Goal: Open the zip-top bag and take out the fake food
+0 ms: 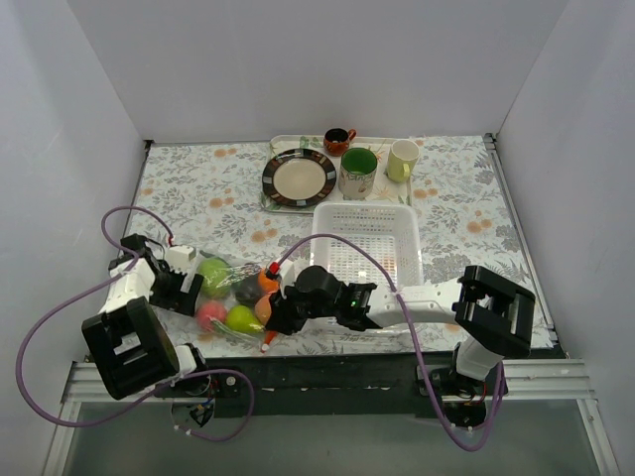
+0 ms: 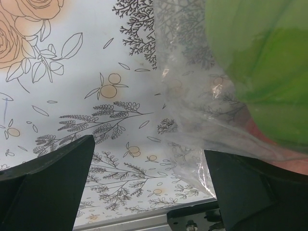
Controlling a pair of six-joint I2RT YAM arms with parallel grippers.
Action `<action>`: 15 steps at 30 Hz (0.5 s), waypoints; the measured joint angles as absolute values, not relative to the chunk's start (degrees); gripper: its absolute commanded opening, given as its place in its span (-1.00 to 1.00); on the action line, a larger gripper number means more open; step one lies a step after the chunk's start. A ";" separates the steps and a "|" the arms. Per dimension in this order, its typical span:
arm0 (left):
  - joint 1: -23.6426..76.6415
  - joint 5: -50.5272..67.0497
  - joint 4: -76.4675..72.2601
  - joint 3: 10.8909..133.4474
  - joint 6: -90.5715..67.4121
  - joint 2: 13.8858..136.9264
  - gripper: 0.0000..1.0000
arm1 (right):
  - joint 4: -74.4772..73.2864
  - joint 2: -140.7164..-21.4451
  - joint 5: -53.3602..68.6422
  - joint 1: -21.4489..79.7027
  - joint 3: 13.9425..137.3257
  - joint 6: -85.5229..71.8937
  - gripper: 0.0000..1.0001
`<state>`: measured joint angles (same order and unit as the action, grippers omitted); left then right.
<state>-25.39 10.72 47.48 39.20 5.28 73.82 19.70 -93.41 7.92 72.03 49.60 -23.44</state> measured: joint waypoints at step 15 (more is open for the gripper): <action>-28.16 9.06 47.11 45.21 5.63 78.17 0.96 | 11.35 -88.47 -1.89 72.23 49.87 -16.86 0.35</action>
